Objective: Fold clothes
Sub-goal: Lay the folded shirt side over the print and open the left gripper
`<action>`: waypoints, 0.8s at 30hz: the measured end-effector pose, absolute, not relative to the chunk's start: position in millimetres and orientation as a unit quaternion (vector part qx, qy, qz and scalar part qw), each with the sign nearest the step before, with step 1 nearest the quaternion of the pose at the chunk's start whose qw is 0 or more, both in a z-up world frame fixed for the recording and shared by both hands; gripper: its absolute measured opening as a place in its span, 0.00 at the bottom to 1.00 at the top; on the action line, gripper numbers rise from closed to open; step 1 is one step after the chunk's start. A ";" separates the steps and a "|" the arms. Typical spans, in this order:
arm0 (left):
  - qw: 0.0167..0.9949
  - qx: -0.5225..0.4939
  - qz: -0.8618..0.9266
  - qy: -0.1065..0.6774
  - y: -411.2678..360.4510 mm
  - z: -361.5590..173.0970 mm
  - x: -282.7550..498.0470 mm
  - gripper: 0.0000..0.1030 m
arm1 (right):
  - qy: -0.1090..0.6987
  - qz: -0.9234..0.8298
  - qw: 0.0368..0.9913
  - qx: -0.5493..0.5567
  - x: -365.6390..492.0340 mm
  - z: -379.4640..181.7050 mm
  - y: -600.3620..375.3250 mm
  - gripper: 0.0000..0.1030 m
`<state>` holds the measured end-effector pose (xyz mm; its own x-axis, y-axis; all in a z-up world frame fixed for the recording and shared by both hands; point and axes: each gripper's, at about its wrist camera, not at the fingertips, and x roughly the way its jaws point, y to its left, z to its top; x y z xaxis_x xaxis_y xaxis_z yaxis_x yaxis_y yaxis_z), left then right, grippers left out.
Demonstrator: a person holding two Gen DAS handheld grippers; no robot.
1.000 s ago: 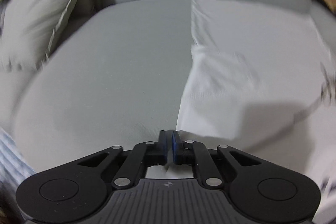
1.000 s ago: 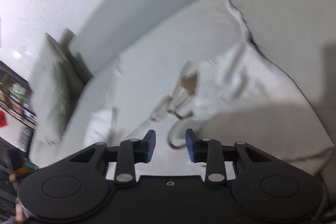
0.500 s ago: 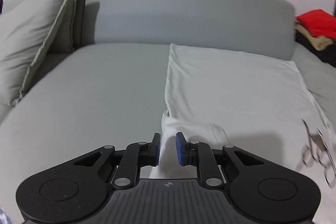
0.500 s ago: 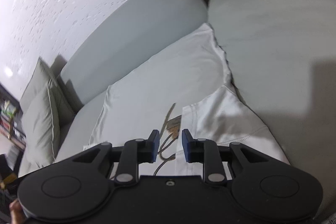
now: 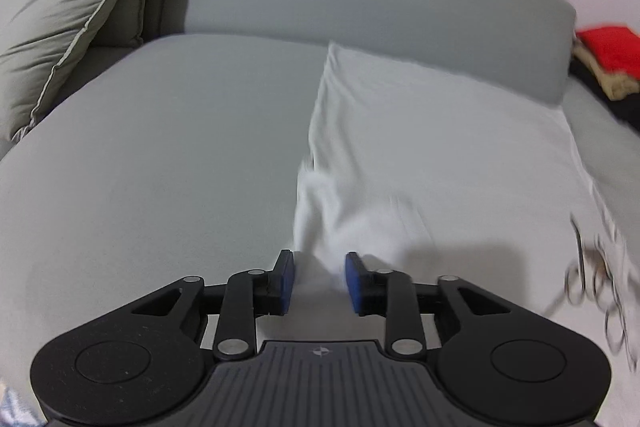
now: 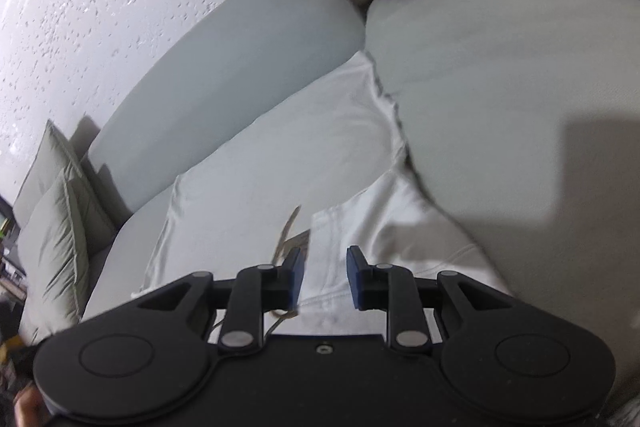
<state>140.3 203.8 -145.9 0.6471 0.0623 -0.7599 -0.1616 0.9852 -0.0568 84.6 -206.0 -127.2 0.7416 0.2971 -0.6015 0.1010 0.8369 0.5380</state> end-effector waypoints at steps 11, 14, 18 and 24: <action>0.906 0.064 0.074 0.411 163.1 -148.4 76.9 0.29 | 0.432 0.011 0.888 0.158 56.2 -132.8 -193.1 0.24; 0.918 0.074 0.070 0.383 152.0 -140.8 52.8 0.29 | 0.413 0.019 0.892 0.181 36.2 -125.4 -200.8 0.24; 0.935 0.041 0.038 0.351 145.7 -131.3 44.0 0.34 | 0.355 0.048 0.912 0.198 19.9 -111.6 -203.5 0.24; 0.922 0.082 -0.014 0.379 112.9 -144.5 51.6 0.36 | 0.363 0.134 0.904 0.183 25.1 -116.8 -174.3 0.25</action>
<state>51.6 112.9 -144.5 0.7122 0.0370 -0.7010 0.0879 0.9861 0.1413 25.1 -174.3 -116.8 0.7001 0.3758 -0.6072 -0.1103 0.8970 0.4280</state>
